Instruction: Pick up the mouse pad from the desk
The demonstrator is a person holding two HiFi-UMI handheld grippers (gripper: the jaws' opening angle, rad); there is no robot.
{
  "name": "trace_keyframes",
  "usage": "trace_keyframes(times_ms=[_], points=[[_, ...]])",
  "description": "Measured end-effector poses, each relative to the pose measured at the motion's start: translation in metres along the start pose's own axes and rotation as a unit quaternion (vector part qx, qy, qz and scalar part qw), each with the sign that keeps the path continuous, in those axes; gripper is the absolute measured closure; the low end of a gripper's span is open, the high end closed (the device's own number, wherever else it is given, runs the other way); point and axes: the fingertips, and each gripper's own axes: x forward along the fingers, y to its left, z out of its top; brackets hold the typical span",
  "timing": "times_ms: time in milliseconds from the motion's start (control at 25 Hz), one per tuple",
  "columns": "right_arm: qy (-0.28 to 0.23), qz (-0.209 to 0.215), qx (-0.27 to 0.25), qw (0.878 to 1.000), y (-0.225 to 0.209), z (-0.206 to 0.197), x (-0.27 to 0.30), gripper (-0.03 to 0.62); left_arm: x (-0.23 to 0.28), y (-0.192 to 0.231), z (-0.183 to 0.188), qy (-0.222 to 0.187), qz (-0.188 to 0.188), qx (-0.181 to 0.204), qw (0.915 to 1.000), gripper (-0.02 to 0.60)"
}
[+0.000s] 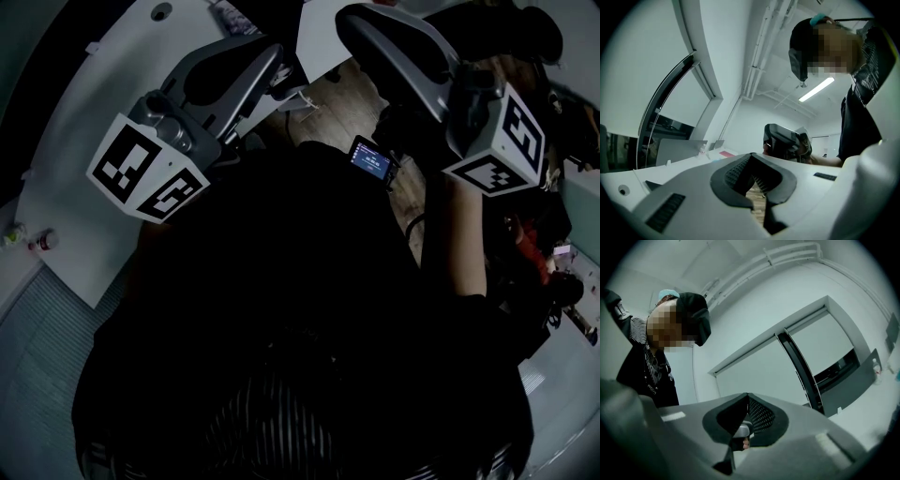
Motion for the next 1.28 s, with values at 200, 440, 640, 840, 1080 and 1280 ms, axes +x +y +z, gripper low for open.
trace_keyframes(times_ms=[200, 440, 640, 840, 1080, 1280], points=[[-0.005, 0.015, 0.009, 1.0, -0.003, 0.004, 0.002, 0.589, -0.002, 0.001, -0.001, -0.002, 0.013, -0.002, 0.9999, 0.574], [-0.015, 0.035, 0.02, 0.999, -0.015, 0.007, 0.004, 0.589, -0.005, 0.006, 0.003, -0.01, 0.042, 0.01, 0.999, 0.575], [-0.017, 0.062, 0.028, 0.998, -0.024, 0.001, 0.006, 0.589, -0.011, 0.014, 0.004, -0.015, 0.075, 0.023, 0.9968, 0.574], [-0.003, 0.067, 0.026, 0.997, -0.025, -0.005, 0.011, 0.589, -0.016, 0.01, -0.001, -0.034, 0.071, -0.023, 0.9966, 0.575], [0.008, 0.054, 0.089, 0.995, -0.04, -0.024, -0.004, 0.589, -0.012, 0.006, -0.025, 0.001, 0.096, -0.076, 0.9924, 0.574], [0.008, 0.03, 0.102, 0.994, -0.056, -0.018, -0.003, 0.589, -0.003, 0.021, -0.017, 0.006, 0.083, -0.092, 0.9923, 0.575]])
